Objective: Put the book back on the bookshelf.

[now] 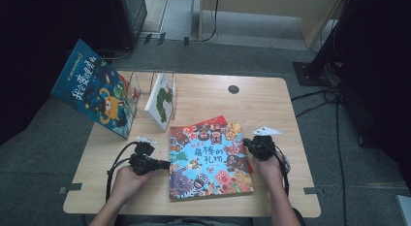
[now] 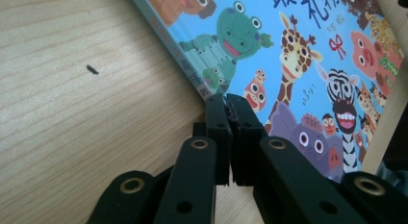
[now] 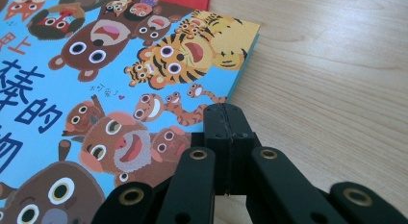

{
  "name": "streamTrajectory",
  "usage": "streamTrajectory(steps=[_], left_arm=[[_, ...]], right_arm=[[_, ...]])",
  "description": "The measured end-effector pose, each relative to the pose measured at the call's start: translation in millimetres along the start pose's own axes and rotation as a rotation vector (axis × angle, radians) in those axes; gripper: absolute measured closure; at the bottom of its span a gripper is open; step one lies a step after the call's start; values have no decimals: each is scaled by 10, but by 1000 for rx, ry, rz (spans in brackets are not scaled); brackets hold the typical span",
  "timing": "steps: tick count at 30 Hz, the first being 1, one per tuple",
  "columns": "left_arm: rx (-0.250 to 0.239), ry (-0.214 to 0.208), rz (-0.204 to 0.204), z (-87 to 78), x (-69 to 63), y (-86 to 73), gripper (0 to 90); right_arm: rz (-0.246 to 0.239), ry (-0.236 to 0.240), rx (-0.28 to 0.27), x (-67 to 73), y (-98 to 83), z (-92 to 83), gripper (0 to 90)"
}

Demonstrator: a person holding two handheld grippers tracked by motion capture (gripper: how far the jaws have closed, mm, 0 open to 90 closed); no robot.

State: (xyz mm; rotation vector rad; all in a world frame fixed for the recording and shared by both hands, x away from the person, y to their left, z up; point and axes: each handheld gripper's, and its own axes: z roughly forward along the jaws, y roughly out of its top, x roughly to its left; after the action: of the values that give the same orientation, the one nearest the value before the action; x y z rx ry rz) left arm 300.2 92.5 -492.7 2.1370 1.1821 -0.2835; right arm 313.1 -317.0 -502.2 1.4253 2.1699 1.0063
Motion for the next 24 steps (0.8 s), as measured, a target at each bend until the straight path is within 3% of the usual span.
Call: streamTrajectory(steps=[5, 24], left_arm=[[-1, -14, -16, 6, 15, 1, 900], [-17, 6, -6, -11, -60, -92, 900]], right_arm=[[11, -5, -1, 6, -1, 3, 900], [-10, -34, -21, 63, 147, 183, 900]])
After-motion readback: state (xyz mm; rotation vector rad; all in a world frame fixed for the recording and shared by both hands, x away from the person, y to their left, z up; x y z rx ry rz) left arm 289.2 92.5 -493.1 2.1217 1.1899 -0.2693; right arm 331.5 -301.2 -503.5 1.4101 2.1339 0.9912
